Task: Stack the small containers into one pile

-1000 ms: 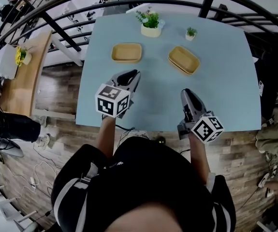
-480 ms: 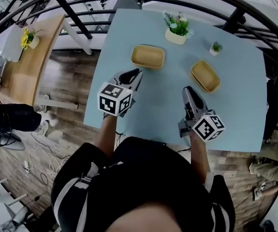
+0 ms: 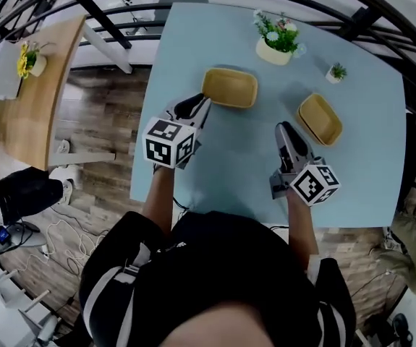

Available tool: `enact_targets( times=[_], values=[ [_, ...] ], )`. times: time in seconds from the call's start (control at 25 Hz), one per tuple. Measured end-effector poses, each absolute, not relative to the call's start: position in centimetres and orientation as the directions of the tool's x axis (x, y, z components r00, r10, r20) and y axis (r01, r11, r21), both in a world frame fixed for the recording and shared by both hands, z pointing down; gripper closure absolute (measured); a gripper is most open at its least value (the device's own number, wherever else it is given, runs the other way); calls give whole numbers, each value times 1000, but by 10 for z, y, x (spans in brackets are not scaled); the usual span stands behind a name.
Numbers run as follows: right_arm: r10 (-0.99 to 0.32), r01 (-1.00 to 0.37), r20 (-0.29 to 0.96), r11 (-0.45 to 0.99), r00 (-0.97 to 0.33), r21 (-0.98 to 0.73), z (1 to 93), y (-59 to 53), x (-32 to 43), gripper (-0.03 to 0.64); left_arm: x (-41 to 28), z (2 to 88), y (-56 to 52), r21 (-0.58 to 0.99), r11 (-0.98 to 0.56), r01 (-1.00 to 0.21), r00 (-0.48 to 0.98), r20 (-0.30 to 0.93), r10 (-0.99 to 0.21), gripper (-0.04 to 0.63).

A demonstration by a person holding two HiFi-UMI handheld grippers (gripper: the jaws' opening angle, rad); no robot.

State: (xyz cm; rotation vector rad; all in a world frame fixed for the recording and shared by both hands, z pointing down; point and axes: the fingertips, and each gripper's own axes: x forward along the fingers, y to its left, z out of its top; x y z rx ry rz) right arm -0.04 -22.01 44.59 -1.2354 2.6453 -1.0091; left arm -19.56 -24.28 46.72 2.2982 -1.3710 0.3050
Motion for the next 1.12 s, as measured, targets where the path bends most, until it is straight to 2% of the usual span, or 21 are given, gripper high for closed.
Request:
enact_targets(
  times=[0.32,0.76,1.12],
  values=[
    [-701,-699,277,430,-658,-571,474,-265,-17,523,-215,510,-283,333,-342,-878,463,417,-782,540],
    [-646,-713,367,420,-670,-562,516,-299,-47,502,-223,560,-303,411,-281,-867,464,462,-756,466],
    [-602,-727,441,391,-666,-564,554,-309,-59,465,-211,575,-308,429,-285,-857,484,481,-731,465]
  ],
)
